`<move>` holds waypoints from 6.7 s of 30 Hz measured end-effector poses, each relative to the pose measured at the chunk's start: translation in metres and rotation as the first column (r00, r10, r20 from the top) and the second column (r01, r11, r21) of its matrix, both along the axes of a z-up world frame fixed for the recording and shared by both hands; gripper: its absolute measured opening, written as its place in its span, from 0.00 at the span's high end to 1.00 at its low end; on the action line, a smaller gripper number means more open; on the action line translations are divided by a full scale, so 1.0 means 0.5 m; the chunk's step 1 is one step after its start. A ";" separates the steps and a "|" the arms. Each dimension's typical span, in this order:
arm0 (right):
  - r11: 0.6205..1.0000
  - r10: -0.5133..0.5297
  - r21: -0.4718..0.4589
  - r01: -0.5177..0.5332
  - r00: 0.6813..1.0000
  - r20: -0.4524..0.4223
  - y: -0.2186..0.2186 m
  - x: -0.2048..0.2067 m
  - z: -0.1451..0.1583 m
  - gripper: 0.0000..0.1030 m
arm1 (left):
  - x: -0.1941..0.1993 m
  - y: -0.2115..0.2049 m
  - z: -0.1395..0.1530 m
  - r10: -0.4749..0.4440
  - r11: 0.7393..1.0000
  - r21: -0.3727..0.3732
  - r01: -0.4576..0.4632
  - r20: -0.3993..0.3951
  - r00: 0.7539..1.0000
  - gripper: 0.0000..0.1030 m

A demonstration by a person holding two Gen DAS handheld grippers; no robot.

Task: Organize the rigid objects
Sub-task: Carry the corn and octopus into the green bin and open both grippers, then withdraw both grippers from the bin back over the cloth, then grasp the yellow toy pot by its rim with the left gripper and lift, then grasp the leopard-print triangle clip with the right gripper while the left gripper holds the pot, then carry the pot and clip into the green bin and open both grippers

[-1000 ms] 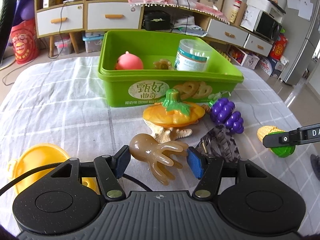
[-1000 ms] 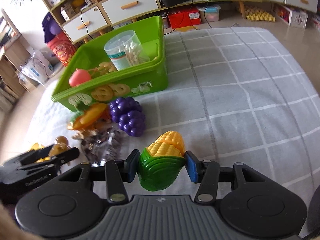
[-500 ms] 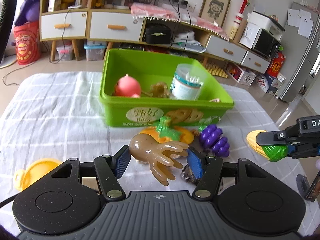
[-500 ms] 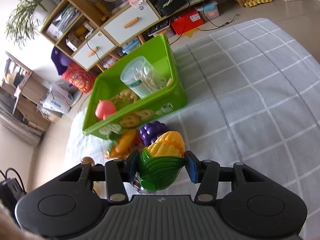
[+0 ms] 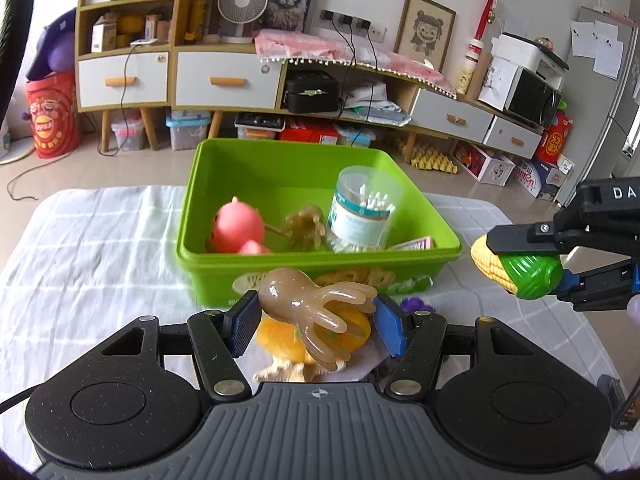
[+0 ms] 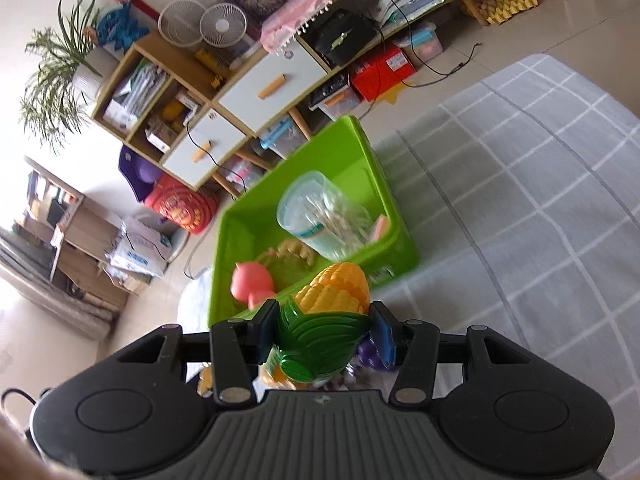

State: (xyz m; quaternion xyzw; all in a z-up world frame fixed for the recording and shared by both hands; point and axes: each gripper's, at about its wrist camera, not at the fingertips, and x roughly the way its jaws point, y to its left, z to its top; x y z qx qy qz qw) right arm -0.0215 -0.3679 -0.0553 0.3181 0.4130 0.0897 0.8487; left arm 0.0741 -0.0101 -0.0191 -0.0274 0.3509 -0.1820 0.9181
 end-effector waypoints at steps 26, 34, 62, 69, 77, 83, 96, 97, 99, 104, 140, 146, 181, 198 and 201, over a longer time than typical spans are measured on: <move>0.966 -0.136 0.225 0.131 0.991 0.005 0.014 0.105 -0.073 0.68 | 0.116 -0.025 -0.011 0.107 0.994 0.010 -0.108 0.054 0.993 0.36; 0.975 -0.163 0.159 0.155 0.986 0.038 0.014 0.118 -0.079 0.68 | 0.139 -0.042 -0.030 0.095 0.995 0.007 -0.096 0.067 0.993 0.36; 0.997 -0.014 -0.069 0.022 0.994 0.112 0.030 0.038 0.011 0.39 | 0.027 -0.034 0.042 0.084 0.987 0.127 -0.094 0.082 0.993 0.06; 0.987 0.099 -0.138 -0.080 0.985 0.139 0.052 -0.014 0.025 0.37 | -0.025 -0.007 0.050 0.089 0.983 0.151 -0.101 0.082 0.993 0.05; 0.976 0.111 -0.202 -0.077 0.980 0.164 0.033 -0.041 0.036 0.32 | -0.058 0.034 0.060 0.093 0.980 0.168 -0.106 0.087 0.992 0.02; 0.957 0.127 -0.281 -0.073 0.975 0.180 0.016 -0.066 0.035 0.23 | -0.078 0.061 0.046 0.079 0.969 0.230 -0.093 0.072 0.994 0.02; 0.924 0.194 -0.366 -0.113 0.962 0.193 0.002 -0.113 0.029 0.19 | -0.111 0.140 0.021 0.093 0.959 0.265 -0.099 0.038 0.995 0.02; 0.923 0.197 -0.367 -0.115 0.961 0.193 0.001 -0.115 0.028 0.19 | -0.113 0.146 0.019 0.094 0.960 0.262 -0.100 0.035 0.995 0.02; 0.920 0.202 -0.374 -0.118 0.960 0.195 0.000 -0.119 0.025 0.19 | -0.117 0.157 0.017 0.092 0.963 0.253 -0.097 0.033 0.995 0.02; 0.902 0.240 -0.409 -0.142 0.950 0.200 0.007 -0.128 0.017 0.18 | -0.129 0.183 0.006 0.048 0.972 0.227 -0.057 0.046 0.998 0.02; 0.717 0.505 -0.547 -0.432 0.863 -0.018 0.194 -0.125 -0.185 0.13 | -0.084 0.233 -0.147 -0.054 0.974 0.216 0.071 -0.084 0.995 0.02; 0.651 0.551 -0.649 -0.393 0.833 0.049 0.224 -0.138 -0.207 0.13 | -0.085 0.228 -0.152 -0.053 0.978 0.200 0.058 -0.031 0.998 0.02; 0.755 0.455 -0.562 -0.338 0.887 0.078 0.224 -0.085 -0.167 0.62 | -0.072 0.169 -0.117 -0.089 0.987 0.131 0.091 -0.018 0.996 0.09; 0.835 0.365 -0.441 -0.330 0.931 -0.005 0.187 -0.071 -0.099 0.62 | -0.071 0.130 -0.058 -0.071 0.988 0.137 0.073 -0.018 0.997 0.09; 0.850 0.352 -0.418 -0.321 0.936 -0.003 0.177 -0.071 -0.084 0.62 | -0.070 0.124 -0.045 -0.056 0.989 0.136 0.058 -0.016 0.998 0.09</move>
